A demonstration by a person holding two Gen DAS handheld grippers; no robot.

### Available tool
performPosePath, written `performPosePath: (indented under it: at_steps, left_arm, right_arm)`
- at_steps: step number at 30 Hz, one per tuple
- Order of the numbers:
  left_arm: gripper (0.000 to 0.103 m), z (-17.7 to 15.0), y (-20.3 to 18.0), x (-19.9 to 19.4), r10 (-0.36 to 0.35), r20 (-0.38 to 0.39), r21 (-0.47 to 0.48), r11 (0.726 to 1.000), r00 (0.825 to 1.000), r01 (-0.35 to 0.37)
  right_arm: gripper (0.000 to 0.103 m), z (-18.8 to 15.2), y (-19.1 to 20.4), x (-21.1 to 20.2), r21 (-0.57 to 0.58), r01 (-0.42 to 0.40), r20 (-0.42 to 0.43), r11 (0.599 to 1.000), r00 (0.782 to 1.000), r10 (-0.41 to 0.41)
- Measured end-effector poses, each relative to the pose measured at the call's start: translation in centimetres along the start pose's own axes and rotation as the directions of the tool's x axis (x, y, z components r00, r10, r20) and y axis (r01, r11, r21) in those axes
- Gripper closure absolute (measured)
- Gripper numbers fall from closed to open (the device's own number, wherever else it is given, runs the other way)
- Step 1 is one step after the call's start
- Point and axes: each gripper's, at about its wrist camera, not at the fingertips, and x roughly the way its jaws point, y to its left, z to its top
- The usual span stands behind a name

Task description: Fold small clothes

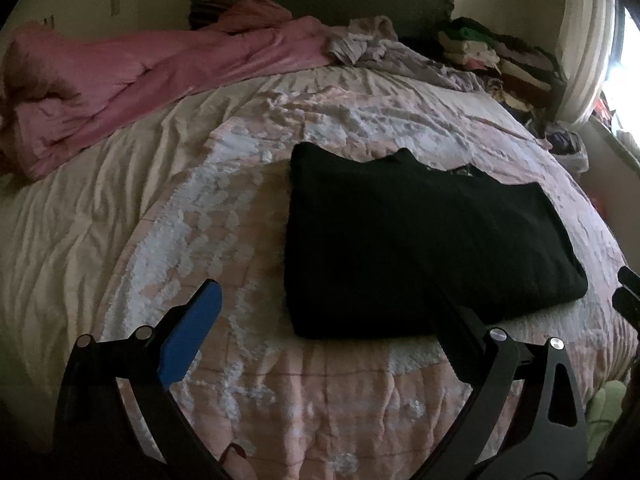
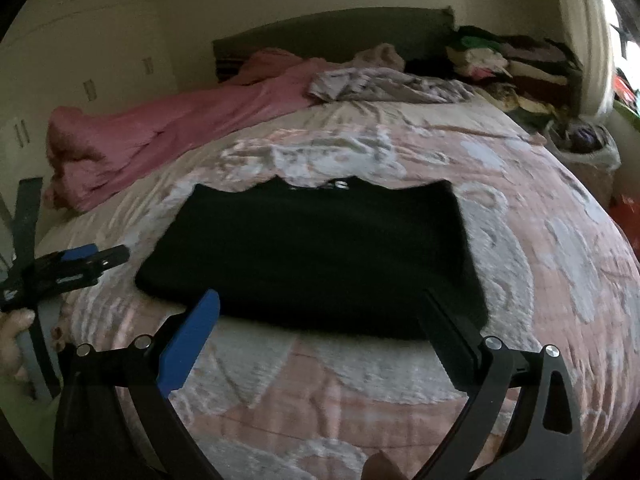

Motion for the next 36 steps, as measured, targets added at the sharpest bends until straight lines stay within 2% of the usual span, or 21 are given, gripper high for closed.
performPosePath:
  at_steps: [18,36]
  left_arm:
    - [0.010,2.5,3.5,0.8,0.058,0.036,-0.059,0.997,0.998,-0.056]
    - [0.010,5.2,5.3,4.6,0.092,0.017,-0.076,0.993,0.996,-0.090]
  right_arm:
    - [0.005,4.0,8.4,2.5,-0.178,-0.127,0.018,0.976,0.991,0.132]
    - [0.005,2.5,13.4,8.5,-0.322,-0.138,-0.068,0.937,0.990,0.123]
